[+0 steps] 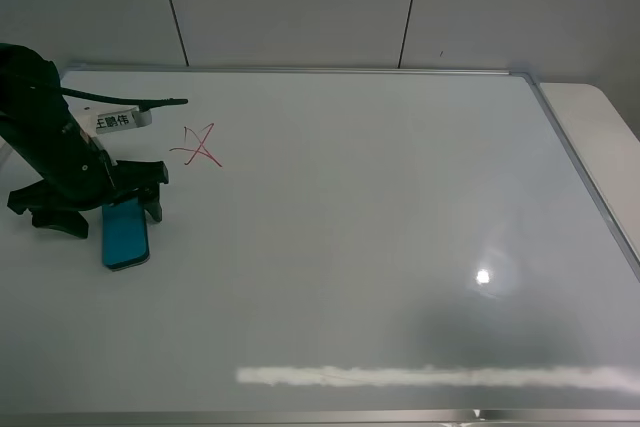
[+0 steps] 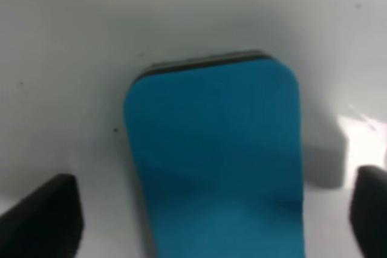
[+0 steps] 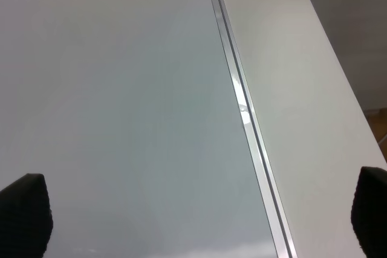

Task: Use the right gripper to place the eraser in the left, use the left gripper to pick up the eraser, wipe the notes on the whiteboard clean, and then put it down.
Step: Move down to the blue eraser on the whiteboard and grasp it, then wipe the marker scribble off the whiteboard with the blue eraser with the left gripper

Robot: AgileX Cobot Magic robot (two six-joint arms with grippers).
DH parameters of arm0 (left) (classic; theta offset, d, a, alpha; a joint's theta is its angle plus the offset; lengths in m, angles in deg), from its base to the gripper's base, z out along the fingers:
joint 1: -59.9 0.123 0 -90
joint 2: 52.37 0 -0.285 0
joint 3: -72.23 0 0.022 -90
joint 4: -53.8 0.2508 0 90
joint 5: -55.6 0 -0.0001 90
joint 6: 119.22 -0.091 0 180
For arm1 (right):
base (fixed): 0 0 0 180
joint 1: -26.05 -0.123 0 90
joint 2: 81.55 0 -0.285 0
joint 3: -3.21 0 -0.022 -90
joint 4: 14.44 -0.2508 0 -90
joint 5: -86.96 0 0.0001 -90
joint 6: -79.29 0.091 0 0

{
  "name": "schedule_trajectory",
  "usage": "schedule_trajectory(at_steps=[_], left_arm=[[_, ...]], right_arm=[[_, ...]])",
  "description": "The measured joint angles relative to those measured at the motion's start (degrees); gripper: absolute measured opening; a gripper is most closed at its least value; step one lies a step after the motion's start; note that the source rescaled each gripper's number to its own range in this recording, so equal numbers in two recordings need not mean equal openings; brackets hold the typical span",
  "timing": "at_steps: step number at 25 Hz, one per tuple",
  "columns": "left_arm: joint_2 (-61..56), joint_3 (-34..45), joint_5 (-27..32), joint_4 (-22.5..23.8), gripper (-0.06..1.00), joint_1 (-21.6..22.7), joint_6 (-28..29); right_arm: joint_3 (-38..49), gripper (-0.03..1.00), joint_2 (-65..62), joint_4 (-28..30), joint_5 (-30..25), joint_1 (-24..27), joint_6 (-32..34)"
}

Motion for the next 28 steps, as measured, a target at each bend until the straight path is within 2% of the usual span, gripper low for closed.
schedule_trajectory(at_steps=[3, 5, 17, 18, 20, 21, 28], left_arm=[[0.0, 0.0, 0.0, 0.0, 0.51, 0.0, 0.0], [0.0, 0.0, -0.1, 0.0, 0.45, 0.0, 0.0], [0.0, 0.0, -0.2, 0.0, 0.41, 0.0, 0.0], [0.0, 0.0, -0.2, 0.0, 0.35, 0.0, 0.0], [0.0, 0.0, 0.0, 0.0, 0.05, 0.0, -0.5], [0.0, 0.0, 0.1, 0.0, 0.0, 0.0, -0.8], [0.0, 0.0, 0.8, 0.0, 0.01, 0.0, -2.6]], right_arm=[[0.0, 1.0, 0.0, 0.0, 0.0, 0.0, 0.0], [0.0, 1.0, 0.0, 0.0, 0.0, 0.0, 0.0], [0.0, 1.0, 0.0, 0.0, 0.0, 0.0, 0.0], [0.0, 1.0, 0.0, 0.0, 0.0, 0.0, 0.0], [0.0, 1.0, 0.0, 0.0, 0.0, 0.0, 0.0], [0.0, 1.0, 0.0, 0.0, 0.0, 0.0, 0.0], [0.0, 1.0, 0.0, 0.0, 0.0, 0.0, 0.0]])
